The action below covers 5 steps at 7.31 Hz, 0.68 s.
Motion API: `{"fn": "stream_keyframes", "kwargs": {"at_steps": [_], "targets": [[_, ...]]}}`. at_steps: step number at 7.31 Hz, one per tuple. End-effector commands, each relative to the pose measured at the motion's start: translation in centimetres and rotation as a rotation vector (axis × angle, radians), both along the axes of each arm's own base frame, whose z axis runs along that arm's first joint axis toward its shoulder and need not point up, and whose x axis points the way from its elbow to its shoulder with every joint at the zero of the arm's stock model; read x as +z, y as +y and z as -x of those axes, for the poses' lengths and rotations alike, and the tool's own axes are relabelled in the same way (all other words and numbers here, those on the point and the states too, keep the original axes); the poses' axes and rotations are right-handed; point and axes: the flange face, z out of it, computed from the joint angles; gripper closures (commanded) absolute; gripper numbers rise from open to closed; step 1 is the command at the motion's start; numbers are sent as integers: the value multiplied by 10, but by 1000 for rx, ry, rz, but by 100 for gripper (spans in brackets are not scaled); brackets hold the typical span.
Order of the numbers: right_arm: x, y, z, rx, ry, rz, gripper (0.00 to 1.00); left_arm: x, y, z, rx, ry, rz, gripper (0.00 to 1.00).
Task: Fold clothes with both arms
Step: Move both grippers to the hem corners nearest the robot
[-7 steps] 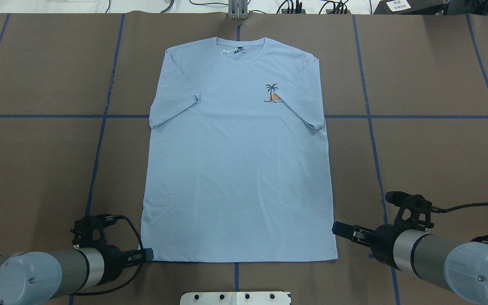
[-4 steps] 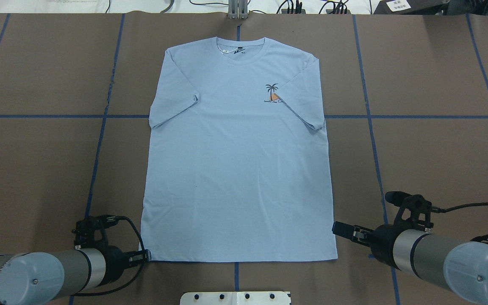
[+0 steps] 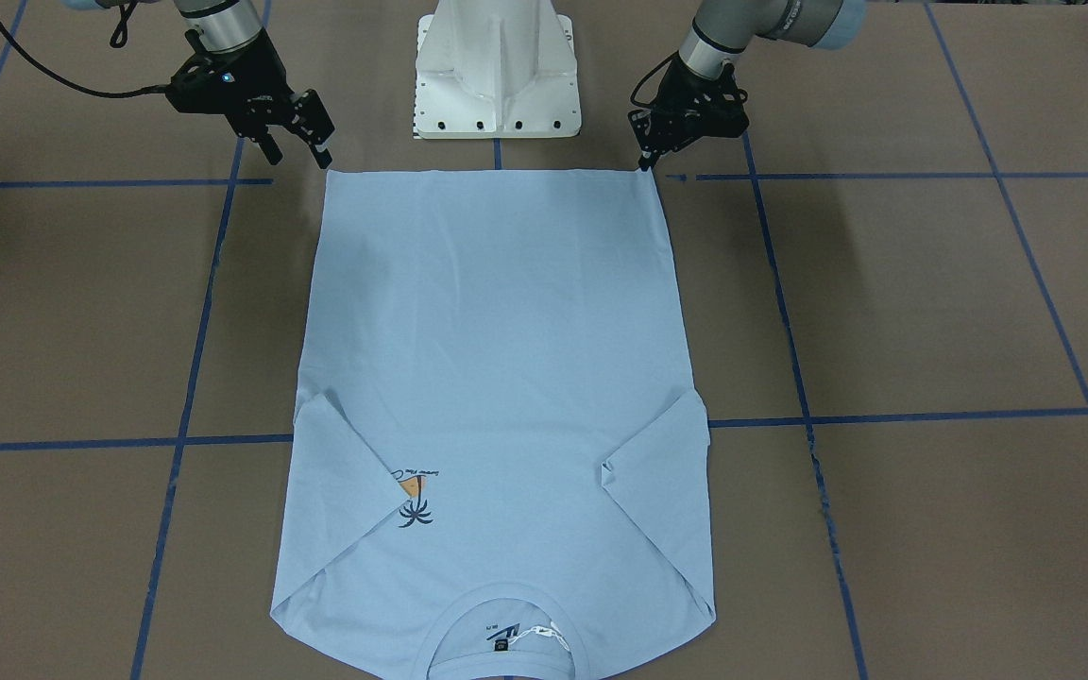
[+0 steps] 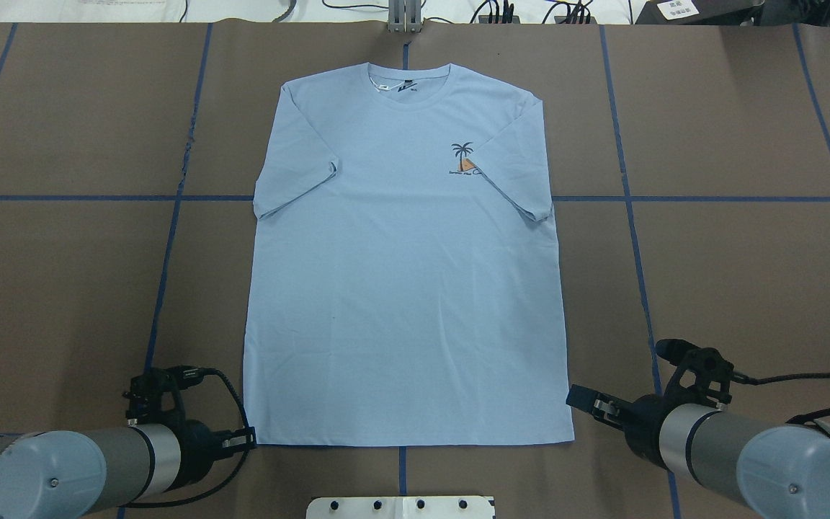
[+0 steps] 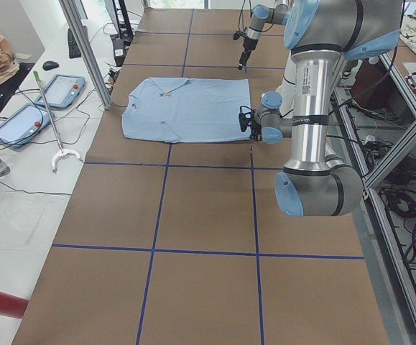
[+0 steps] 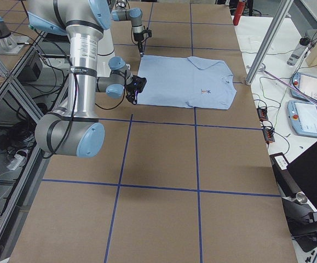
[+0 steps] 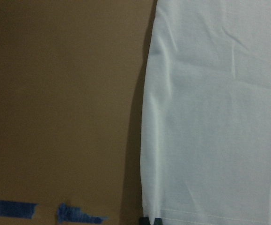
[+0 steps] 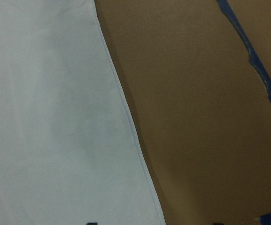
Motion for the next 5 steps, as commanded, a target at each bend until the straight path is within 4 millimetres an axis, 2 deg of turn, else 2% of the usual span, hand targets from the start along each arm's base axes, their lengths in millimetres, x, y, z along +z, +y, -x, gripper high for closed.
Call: {"fn": "stream_keyframes", "kwargs": {"at_steps": [1,2,3,5], "targets": [[-24,13,35,107,30,93,26,-10,0,3,-1,21,-1,100],[-19,19,63,134,89,116,26,-12,1,2,2,24,0,100],[-4,18,78,151,119,101,26,-12,1,3,2,26,0,100],[-5,19,78,150,120,98,26,-15,1,3,2,31,-1,100]]}}
